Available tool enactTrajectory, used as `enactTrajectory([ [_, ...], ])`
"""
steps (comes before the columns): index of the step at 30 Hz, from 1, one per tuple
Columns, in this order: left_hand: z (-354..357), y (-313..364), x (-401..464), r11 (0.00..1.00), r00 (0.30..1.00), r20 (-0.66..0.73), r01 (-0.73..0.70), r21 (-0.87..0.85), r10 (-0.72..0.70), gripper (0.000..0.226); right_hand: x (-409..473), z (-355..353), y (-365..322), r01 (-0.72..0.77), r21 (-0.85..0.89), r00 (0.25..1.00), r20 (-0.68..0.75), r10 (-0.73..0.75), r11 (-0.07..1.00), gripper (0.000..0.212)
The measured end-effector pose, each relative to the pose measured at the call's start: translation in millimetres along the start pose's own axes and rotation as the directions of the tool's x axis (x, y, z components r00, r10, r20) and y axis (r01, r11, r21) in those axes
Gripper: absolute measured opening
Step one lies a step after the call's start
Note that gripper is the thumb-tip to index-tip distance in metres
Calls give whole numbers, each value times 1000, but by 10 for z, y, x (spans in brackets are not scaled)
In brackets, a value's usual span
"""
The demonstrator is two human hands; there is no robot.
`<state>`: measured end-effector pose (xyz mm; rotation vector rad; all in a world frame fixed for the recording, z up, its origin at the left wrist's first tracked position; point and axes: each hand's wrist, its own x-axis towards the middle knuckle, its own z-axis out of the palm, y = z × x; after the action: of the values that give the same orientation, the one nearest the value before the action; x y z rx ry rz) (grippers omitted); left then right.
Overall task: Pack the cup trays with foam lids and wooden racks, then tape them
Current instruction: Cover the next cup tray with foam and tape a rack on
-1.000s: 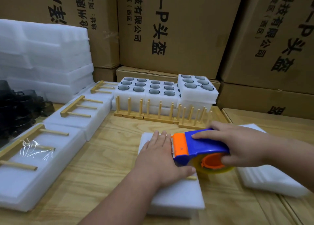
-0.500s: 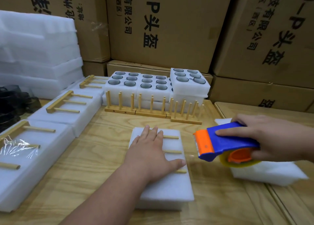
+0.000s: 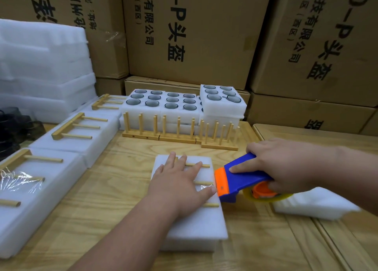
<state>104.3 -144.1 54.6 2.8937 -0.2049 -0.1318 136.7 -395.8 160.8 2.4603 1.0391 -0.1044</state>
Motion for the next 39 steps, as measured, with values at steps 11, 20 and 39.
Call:
enactTrajectory([
  [11,43,457,189,954,956,16,-293,-61,294,89,-167,243,-72,-183,239,982,78,169,954,84],
  [20,89,466,204,961,961,-25,-275,-28,274,88,-523,955,-907,-3,970,344,228,911,-242,8],
  [39,184,414,245,956,953,-83,-293,-9,291,91,438,730,-1262,211,909,13,365,931,-359,32],
])
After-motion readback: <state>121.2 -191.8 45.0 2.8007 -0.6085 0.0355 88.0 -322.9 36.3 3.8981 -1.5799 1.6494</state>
